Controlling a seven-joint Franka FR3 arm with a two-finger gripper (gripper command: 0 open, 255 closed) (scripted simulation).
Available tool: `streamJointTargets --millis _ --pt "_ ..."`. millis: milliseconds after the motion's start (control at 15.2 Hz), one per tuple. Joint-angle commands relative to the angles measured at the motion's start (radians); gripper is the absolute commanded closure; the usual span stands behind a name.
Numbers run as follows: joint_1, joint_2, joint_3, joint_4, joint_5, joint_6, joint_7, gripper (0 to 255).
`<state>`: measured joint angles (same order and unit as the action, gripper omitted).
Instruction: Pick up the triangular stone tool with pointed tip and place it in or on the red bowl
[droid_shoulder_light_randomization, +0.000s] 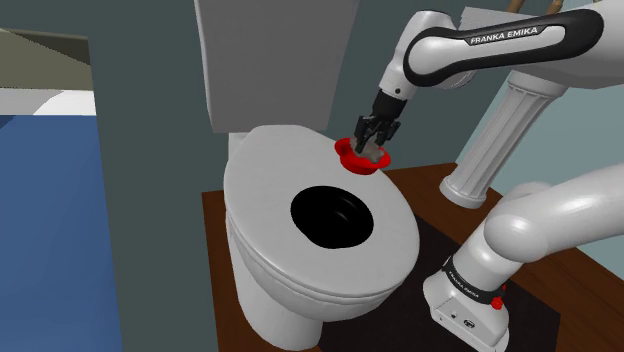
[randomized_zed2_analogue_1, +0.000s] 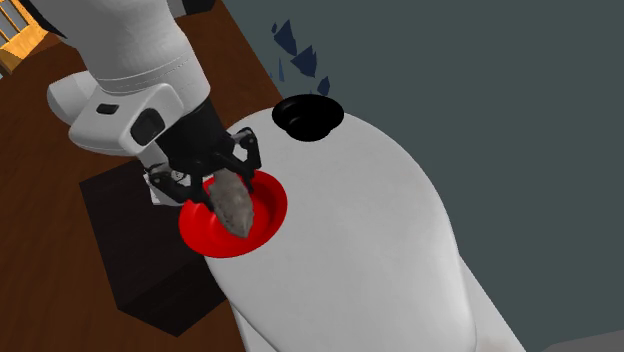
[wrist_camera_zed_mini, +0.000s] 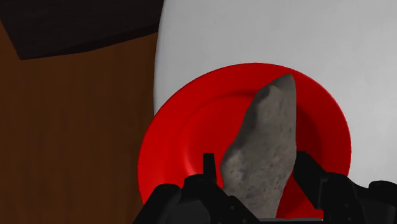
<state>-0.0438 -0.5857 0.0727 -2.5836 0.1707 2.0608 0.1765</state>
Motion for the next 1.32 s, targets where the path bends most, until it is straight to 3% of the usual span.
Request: streamJointTargets --millis 0,396,462,792,1056,1254 --pt "0.0 0.003 0.0 -0.005 0.0 0.008 -0.002 255" --pt "0.0 0.003 0.0 -0.005 0.0 0.008 -0.002 255" --pt "0.0 0.003 0.0 -0.005 0.0 0.008 -0.002 0" --pt "0.0 0.003 0.0 -0.005 0.0 0.008 -0.002 0" --pt "-0.009 -0.035 -0.015 0.095 -0.015 -0.131 0.003 0" --pt "-0.009 -0.036 -0.015 0.095 -0.016 -0.131 0.003 0"
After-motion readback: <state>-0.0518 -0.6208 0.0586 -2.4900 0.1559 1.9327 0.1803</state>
